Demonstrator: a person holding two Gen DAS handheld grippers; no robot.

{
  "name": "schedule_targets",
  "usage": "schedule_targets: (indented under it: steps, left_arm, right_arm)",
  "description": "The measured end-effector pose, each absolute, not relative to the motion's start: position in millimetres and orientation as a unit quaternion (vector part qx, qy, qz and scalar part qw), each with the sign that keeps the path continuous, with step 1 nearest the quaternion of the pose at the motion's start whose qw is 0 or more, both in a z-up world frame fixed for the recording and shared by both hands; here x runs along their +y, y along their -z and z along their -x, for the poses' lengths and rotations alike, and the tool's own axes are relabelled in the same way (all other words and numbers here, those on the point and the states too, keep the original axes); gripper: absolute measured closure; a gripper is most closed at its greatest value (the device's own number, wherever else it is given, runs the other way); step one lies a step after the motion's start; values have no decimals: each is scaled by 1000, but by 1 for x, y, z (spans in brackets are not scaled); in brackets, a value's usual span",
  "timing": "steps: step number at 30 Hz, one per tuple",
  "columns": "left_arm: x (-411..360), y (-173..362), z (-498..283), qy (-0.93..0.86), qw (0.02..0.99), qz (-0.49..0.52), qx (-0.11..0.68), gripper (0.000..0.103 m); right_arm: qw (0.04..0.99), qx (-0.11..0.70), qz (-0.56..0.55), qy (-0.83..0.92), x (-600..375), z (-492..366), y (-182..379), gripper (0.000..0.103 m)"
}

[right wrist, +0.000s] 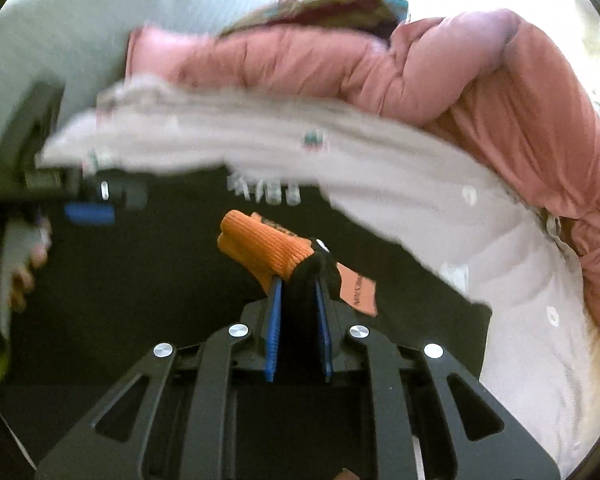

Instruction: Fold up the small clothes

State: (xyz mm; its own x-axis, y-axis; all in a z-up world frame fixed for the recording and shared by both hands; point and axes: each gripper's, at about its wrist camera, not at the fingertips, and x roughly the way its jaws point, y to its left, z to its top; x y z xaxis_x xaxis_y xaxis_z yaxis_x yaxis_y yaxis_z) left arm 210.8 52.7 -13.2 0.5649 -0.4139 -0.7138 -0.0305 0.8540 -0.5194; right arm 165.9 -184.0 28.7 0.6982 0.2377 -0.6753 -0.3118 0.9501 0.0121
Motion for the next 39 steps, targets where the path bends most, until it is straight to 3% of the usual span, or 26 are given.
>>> schedule_targets:
  steps: [7, 9, 10, 11, 16, 19, 27, 29, 31, 32, 33, 39]
  left_arm:
    - [84, 13, -215, 80, 850, 265, 449, 11]
    - [82, 19, -217, 86, 843, 269, 458, 11]
    - [80, 20, -217, 87, 842, 267, 461, 11]
    - [76, 23, -218, 92, 840, 261, 466, 11]
    - [55, 33, -219, 117, 832, 247, 483, 12]
    - [37, 40, -218, 136, 826, 234, 495, 35]
    - [-7, 52, -213, 127, 839, 169, 501, 37]
    - [-18, 51, -208, 117, 855, 141, 486, 68]
    - [-25, 51, -206, 104, 865, 117, 476, 76]
    - [-26, 51, -206, 105, 869, 109, 471, 86]
    - [-25, 50, -206, 117, 868, 117, 467, 103]
    - [-5, 20, -203, 125, 887, 130, 425, 103]
  right_arm:
    - [899, 383, 44, -207, -138, -177, -5, 85]
    - [885, 405, 44, -228, -125, -175, 9, 73]
    - [880, 411, 44, -235, -122, -173, 12, 57]
    - [877, 413, 44, -241, -121, -169, 13, 50]
    - [895, 389, 37, -215, -146, -151, -7, 42]
    - [913, 373, 21, -163, -180, -147, -22, 40]
    - [928, 365, -41, -69, -247, -143, -22, 40]
    - [926, 368, -55, -61, -255, -143, -19, 40]
    - [925, 369, -65, -58, -260, -141, -18, 40]
    - [926, 369, -65, -58, -260, -141, -18, 40]
    - [926, 368, -64, -58, -259, -140, -18, 40]
    - [927, 364, -59, -60, -257, -138, -20, 40]
